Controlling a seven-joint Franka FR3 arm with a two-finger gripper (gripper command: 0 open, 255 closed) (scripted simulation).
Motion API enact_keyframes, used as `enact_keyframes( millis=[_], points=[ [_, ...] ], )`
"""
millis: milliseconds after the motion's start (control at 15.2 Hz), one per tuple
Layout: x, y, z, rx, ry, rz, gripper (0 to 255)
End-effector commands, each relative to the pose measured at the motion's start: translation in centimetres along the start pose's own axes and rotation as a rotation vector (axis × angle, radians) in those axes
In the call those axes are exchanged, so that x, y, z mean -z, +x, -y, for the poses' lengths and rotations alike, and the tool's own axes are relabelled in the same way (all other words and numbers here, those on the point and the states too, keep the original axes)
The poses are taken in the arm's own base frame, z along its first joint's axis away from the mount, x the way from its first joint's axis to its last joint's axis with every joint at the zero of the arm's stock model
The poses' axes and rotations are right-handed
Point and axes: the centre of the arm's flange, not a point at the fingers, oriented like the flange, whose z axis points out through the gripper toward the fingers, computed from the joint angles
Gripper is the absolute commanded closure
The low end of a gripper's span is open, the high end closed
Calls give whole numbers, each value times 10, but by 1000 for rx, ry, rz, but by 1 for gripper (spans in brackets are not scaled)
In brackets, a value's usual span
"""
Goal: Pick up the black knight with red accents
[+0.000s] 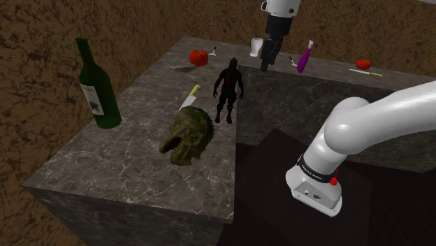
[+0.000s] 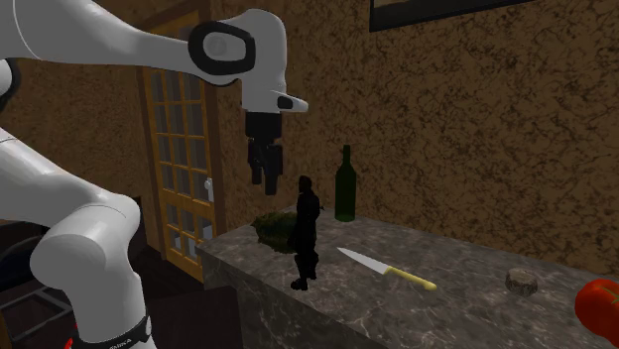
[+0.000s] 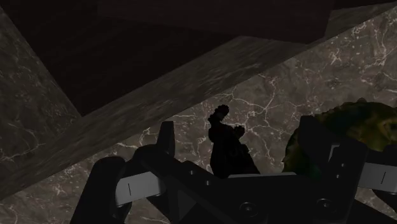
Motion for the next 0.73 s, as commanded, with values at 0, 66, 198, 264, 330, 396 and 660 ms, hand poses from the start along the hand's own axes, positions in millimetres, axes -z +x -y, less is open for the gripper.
enact_keyframes(
  millis=[0,66,198,264,330,396,660],
  points=[
    [0,0,0,0,0,0,0],
    [-1,16,0,19,8,19,0],
    [-3,48,2,57,25,57,0],
    [-4,64,3,76,33,76,0],
    [-6,80,5,95,42,95,0],
    [-8,96,7,114,50,114,0],
    [-19,158,17,190,84,189,0]
  ],
)
